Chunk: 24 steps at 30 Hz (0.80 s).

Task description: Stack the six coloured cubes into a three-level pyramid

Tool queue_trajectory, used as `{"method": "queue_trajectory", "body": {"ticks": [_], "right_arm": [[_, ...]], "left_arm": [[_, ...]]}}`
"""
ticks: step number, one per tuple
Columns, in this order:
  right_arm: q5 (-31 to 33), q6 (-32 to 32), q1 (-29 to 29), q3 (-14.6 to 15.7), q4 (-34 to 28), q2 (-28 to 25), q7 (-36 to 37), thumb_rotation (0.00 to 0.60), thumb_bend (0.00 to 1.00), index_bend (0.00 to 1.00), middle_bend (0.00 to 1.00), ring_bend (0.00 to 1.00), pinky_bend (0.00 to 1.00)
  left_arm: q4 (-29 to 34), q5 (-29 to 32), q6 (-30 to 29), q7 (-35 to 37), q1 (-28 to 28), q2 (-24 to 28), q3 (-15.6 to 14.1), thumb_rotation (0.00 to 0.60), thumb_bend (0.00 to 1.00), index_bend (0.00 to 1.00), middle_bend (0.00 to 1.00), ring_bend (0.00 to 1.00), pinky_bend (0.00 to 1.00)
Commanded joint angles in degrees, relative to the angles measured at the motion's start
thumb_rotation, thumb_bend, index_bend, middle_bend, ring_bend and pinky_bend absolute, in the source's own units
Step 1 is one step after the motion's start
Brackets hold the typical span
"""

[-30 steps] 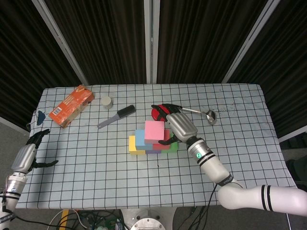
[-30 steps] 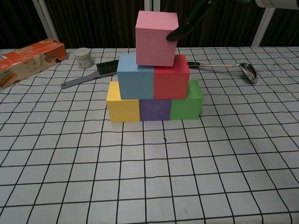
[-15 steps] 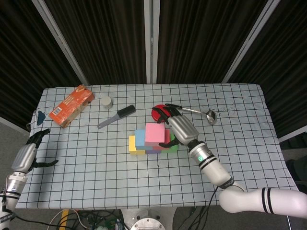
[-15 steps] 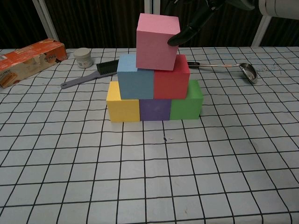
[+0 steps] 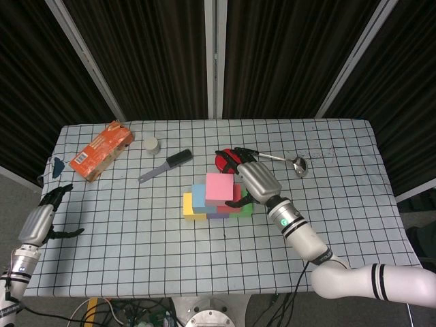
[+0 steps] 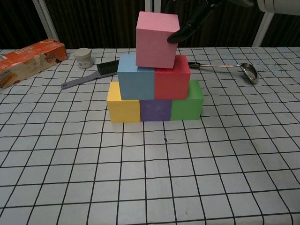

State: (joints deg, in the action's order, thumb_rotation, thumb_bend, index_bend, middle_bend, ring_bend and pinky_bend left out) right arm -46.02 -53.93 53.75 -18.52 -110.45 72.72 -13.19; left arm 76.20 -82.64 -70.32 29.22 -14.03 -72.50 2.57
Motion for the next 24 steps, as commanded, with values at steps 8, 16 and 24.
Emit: {"method": "queue_trajectory", "body": {"ticks": [8, 16, 24], "right_arm": [[-0.38, 1.30, 0.74, 0.66, 0.97, 0.22, 0.79, 0.600, 0.14, 0.00, 0.50, 0.04, 0.00], [-0.48, 1.21, 0.95, 0.99, 0.91, -0.05, 0.85, 0.600, 0.14, 0.00, 0.50, 0.04, 0.00], [-0.26, 1.26, 1.15, 1.07, 0.79, -0.46, 1.12, 0.600, 0.14, 0.00, 0.50, 0.04, 0.00]], "left_arm": [[-0.03, 0.11, -0.03, 0.40, 0.05, 0.13, 0.05, 0.600, 0.06, 0.05, 0.09, 0.00, 0.07], [0.04, 0.08, -0.35, 0.38, 0.07, 0.26, 0.21, 0.600, 0.06, 0.05, 0.09, 0.00, 0.07], [0.09, 0.16, -0.18, 0.04, -0.01, 0.23, 0.18, 0.600, 0.06, 0.05, 0.09, 0.00, 0.07]]}}
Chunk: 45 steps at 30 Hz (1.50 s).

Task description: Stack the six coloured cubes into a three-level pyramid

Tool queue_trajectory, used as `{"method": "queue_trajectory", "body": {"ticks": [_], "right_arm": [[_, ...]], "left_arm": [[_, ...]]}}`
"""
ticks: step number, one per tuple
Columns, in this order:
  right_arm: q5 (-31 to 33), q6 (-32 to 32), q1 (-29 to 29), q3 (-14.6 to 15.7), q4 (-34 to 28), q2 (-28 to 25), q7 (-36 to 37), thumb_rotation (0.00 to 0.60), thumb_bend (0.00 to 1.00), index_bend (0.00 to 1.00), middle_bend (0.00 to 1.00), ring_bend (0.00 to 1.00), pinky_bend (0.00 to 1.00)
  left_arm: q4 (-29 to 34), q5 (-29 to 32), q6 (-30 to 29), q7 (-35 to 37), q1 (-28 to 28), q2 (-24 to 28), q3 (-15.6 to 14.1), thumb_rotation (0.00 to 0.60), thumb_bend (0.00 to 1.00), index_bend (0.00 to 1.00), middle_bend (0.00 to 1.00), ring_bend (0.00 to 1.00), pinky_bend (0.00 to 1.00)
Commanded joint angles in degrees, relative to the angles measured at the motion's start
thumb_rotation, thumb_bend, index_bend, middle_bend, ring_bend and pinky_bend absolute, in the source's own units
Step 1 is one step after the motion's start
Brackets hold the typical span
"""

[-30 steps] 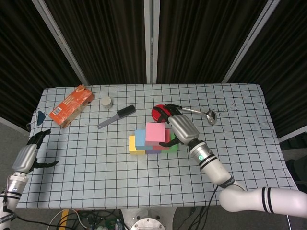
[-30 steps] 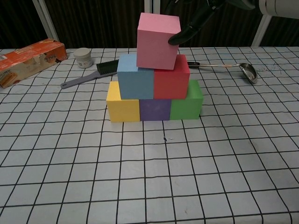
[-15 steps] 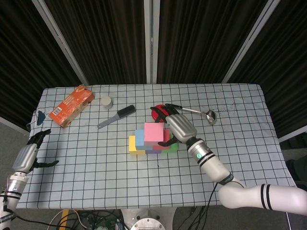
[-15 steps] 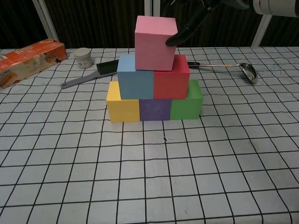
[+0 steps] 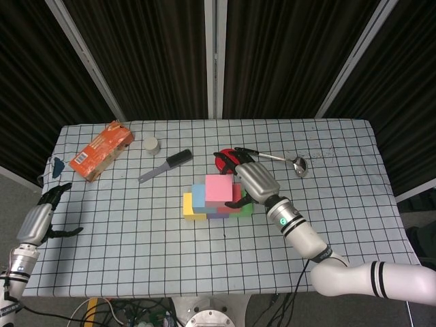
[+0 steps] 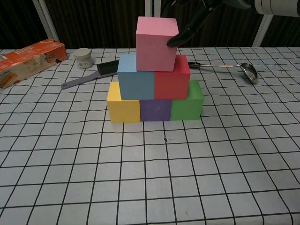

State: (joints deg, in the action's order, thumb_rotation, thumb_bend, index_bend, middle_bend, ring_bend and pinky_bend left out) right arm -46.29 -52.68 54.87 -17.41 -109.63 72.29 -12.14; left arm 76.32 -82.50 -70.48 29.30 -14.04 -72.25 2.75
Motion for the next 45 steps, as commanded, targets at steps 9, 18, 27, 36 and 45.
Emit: {"method": "queue_trajectory", "body": {"ticks": [9, 18, 27, 36, 45], "right_arm": [[0.32, 0.06, 0.73, -0.06, 0.24, 0.17, -0.13, 0.600, 0.15, 0.00, 0.50, 0.04, 0.00], [1.14, 0.61, 1.44, 0.42, 0.95, 0.49, -0.52, 0.600, 0.15, 0.00, 0.50, 0.04, 0.00], [1.34, 0.39, 1.53, 0.65, 0.80, 0.45, -0.41, 0.600, 0.16, 0.00, 0.50, 0.04, 0.00], [0.88, 0.71, 1.60, 0.17, 1.13, 0.41, 0.77, 0.600, 0.16, 0.00, 0.50, 0.04, 0.00], [1.43, 1.35, 1.96, 0.59, 1.87, 0.58, 0.75, 0.600, 0.16, 0.00, 0.50, 0.04, 0.00]], "left_arm": [[-0.19, 0.17, 0.01, -0.79, -0.10, -0.20, 0.12, 0.600, 0.06, 0.05, 0.09, 0.00, 0.07], [-0.32, 0.30, 0.34, -1.12, -0.17, -0.29, 0.02, 0.600, 0.06, 0.05, 0.09, 0.00, 0.07], [-0.03, 0.18, 0.33, -0.98, -0.20, -0.09, 0.01, 0.600, 0.06, 0.05, 0.09, 0.00, 0.07], [-0.03, 0.19, 0.29, -0.81, -0.21, -0.01, 0.05, 0.600, 0.06, 0.05, 0.09, 0.00, 0.07], [-0.26, 0.21, 0.35, -0.68, -0.14, -0.06, -0.05, 0.600, 0.06, 0.05, 0.09, 0.00, 0.07]]}}
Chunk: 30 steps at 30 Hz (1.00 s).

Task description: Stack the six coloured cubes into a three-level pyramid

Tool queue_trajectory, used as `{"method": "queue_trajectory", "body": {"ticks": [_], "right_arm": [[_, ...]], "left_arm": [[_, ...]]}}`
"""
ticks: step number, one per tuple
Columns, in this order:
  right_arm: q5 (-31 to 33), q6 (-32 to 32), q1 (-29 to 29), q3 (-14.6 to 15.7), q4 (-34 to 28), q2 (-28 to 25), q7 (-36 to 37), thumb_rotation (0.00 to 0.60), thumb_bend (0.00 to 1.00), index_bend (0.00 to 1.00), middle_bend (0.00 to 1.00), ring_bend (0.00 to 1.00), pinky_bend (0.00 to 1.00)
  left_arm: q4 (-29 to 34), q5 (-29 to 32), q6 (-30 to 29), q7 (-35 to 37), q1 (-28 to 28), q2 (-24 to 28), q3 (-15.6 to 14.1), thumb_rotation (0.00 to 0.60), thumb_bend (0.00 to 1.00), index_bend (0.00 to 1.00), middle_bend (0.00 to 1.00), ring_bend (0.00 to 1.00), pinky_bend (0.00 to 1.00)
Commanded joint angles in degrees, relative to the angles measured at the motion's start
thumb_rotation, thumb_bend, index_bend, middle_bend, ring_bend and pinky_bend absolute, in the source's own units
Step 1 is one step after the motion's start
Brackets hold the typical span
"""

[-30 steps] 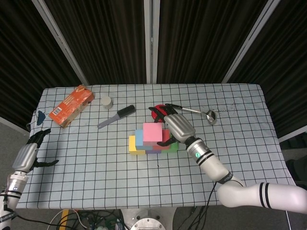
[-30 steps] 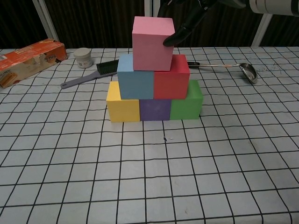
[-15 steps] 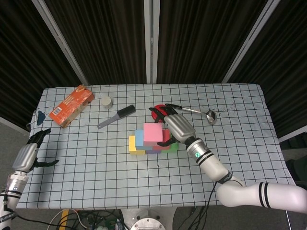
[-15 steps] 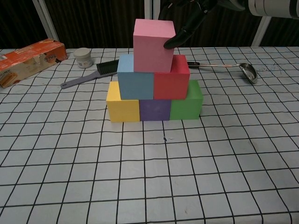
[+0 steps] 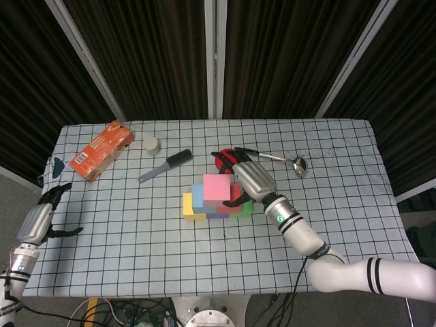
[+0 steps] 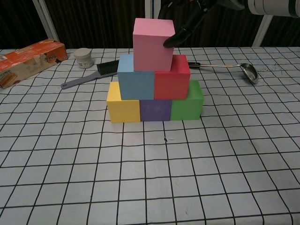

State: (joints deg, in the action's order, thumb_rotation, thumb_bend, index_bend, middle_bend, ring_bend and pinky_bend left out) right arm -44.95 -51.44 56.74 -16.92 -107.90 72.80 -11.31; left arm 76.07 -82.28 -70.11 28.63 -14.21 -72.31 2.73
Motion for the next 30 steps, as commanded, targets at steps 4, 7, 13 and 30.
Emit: {"method": "queue_trajectory", "body": {"ticks": [4, 7, 13, 30], "right_arm": [[0.20, 0.29, 0.22, 0.22, 0.21, 0.14, -0.05, 0.600, 0.16, 0.00, 0.50, 0.04, 0.00], [0.20, 0.31, 0.25, 0.28, 0.19, 0.11, -0.02, 0.600, 0.16, 0.00, 0.50, 0.04, 0.00], [0.33, 0.62, 0.42, 0.47, 0.26, -0.01, -0.06, 0.600, 0.16, 0.00, 0.50, 0.04, 0.00], [0.55, 1.49, 0.89, 1.24, 0.72, 0.24, -0.33, 0.600, 0.11, 0.00, 0.37, 0.02, 0.00]], "left_arm": [[-0.05, 0.04, -0.11, 0.10, 0.08, -0.04, 0.01, 0.600, 0.06, 0.05, 0.09, 0.00, 0.07], [-0.05, -0.01, -0.09, 0.06, 0.05, -0.04, 0.00, 0.600, 0.06, 0.05, 0.09, 0.00, 0.07], [-0.07, -0.05, -0.02, -0.15, 0.03, -0.16, -0.07, 0.600, 0.06, 0.05, 0.09, 0.00, 0.07], [-0.44, -0.02, -0.02, 0.33, 0.09, -0.29, -0.06, 0.600, 0.06, 0.05, 0.09, 0.00, 0.07]]}}
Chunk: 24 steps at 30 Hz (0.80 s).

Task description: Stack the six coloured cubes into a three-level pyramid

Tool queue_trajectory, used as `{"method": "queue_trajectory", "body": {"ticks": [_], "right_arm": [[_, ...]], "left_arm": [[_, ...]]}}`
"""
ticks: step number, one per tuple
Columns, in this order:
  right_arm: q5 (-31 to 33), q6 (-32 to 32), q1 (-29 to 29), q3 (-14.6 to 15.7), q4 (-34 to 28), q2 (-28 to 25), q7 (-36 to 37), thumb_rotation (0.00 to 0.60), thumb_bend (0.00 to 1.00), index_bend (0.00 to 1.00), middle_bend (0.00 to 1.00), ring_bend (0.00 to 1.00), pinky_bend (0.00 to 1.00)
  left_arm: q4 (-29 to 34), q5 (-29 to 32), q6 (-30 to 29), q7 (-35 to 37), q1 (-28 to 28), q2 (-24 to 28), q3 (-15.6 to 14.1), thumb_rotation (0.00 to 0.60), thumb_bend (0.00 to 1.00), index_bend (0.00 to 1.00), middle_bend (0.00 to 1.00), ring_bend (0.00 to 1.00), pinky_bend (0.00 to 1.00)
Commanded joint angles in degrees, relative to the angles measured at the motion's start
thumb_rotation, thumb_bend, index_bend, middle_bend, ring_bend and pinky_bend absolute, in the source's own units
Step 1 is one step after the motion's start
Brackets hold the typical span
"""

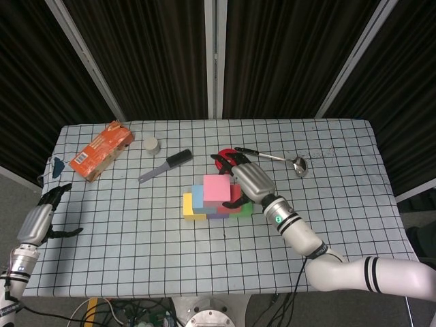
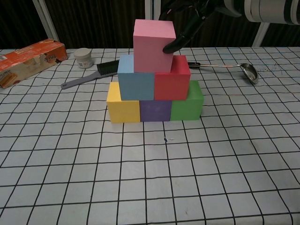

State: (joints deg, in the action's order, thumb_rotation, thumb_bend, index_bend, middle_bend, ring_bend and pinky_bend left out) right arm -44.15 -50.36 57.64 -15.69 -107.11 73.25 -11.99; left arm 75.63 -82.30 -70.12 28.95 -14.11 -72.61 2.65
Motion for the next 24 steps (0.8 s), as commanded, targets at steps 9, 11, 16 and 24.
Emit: {"method": "queue_trajectory", "body": {"ticks": [9, 11, 16, 24], "right_arm": [[-2.92, 3.29, -0.90, -0.54, -0.95, -2.62, 4.14, 0.600, 0.00, 0.00, 0.10, 0.00, 0.00], [-3.33, 3.19, -1.17, -0.61, -1.13, -2.97, 4.61, 0.600, 0.00, 0.00, 0.09, 0.00, 0.00], [-4.77, 2.30, -2.65, -0.80, -2.95, -5.13, 6.04, 0.600, 0.00, 0.00, 0.06, 0.00, 0.00], [-13.52, -5.49, -12.28, 1.25, -9.99, -15.85, 8.74, 0.600, 0.00, 0.00, 0.01, 0.00, 0.00]], "left_arm": [[0.44, -0.16, -0.13, 0.19, -0.07, 0.29, 0.09, 0.600, 0.06, 0.05, 0.09, 0.00, 0.07], [0.58, -0.07, -0.09, 0.11, -0.12, 0.39, 0.18, 0.600, 0.06, 0.05, 0.09, 0.00, 0.07], [1.18, 0.09, -0.40, -0.32, -0.20, 0.94, 0.56, 0.600, 0.06, 0.05, 0.09, 0.00, 0.07], [3.18, 0.55, -6.12, -3.04, 0.92, 3.37, 3.22, 0.600, 0.06, 0.05, 0.06, 0.00, 0.07]]}}
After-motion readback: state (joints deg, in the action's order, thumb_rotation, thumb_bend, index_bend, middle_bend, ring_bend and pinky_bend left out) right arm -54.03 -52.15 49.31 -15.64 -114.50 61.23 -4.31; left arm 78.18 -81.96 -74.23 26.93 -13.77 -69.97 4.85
